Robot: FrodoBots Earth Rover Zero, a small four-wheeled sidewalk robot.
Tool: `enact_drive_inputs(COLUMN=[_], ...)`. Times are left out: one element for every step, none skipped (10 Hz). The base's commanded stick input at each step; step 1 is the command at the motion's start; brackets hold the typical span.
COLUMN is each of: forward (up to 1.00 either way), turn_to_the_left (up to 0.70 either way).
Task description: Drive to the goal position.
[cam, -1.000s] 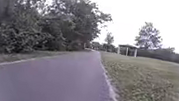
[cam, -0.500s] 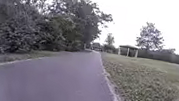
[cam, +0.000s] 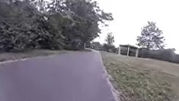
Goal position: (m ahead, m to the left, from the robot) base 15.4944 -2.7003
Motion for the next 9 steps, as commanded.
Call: enact_drive_inputs(forward=[0.70,0.70,0.70,0.70,0.70,0.70,0.70,0.70,0.70], turn_to_the_left=[0.00,0.00,0.00,0.00,0.00,0.00,0.00,0.00,0.00])
